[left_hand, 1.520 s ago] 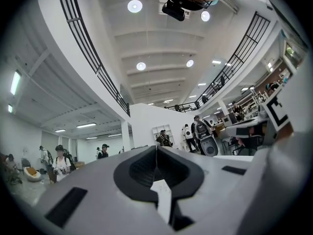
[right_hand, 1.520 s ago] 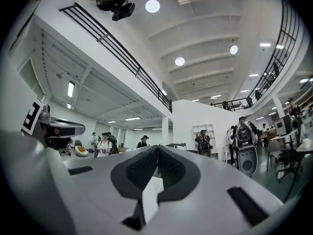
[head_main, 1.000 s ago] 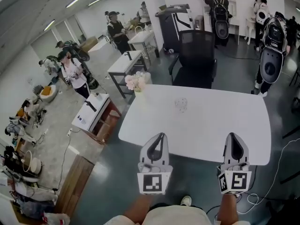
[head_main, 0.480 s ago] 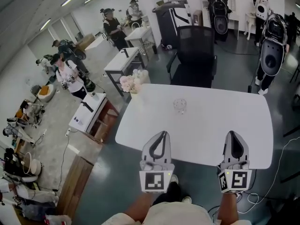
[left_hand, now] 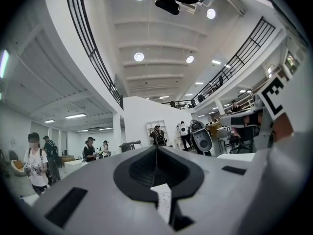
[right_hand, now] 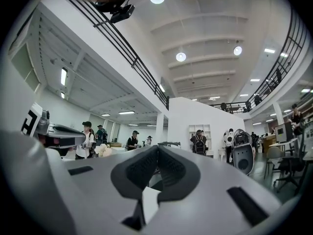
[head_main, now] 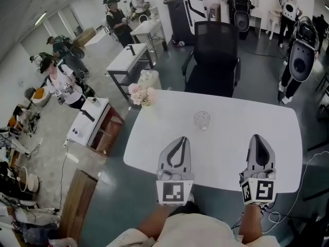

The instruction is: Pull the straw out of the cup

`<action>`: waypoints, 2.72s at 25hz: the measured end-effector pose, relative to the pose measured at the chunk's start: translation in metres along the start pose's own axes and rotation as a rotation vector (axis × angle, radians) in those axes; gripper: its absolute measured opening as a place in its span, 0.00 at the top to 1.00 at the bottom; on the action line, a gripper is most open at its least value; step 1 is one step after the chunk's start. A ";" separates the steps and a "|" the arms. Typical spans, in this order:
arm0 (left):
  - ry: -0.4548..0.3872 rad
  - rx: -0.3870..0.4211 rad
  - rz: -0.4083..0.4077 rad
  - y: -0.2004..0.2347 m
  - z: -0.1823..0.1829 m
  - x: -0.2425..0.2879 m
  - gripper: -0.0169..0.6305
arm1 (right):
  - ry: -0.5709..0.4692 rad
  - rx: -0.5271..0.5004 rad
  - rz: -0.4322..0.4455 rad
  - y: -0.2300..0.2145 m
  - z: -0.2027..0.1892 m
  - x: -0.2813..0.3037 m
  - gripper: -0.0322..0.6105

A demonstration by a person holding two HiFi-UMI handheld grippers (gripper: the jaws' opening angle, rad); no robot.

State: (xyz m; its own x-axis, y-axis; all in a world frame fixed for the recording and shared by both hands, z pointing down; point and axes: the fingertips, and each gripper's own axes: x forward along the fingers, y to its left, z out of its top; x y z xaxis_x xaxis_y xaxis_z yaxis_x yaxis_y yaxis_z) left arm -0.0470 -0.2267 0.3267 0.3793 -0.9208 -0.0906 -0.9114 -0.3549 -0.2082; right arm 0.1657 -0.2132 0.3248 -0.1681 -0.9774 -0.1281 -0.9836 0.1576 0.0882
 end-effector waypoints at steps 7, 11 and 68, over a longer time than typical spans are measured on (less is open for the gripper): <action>0.003 -0.046 -0.012 0.052 -0.015 0.050 0.96 | 0.018 -0.034 -0.006 0.021 0.006 0.068 0.95; 0.041 -0.053 -0.030 0.069 -0.034 0.070 0.96 | 0.016 -0.055 -0.011 0.029 0.005 0.092 0.95; 0.655 -0.087 -0.052 -0.048 -0.282 0.201 0.72 | 0.210 0.186 0.190 -0.068 -0.167 0.244 0.95</action>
State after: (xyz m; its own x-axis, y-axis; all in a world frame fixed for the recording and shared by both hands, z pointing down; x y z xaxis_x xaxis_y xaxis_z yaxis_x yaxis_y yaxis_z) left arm 0.0281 -0.4397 0.5928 0.2730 -0.8001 0.5342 -0.9144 -0.3884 -0.1144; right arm 0.2028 -0.4863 0.4529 -0.3514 -0.9326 0.0817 -0.9344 0.3439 -0.0934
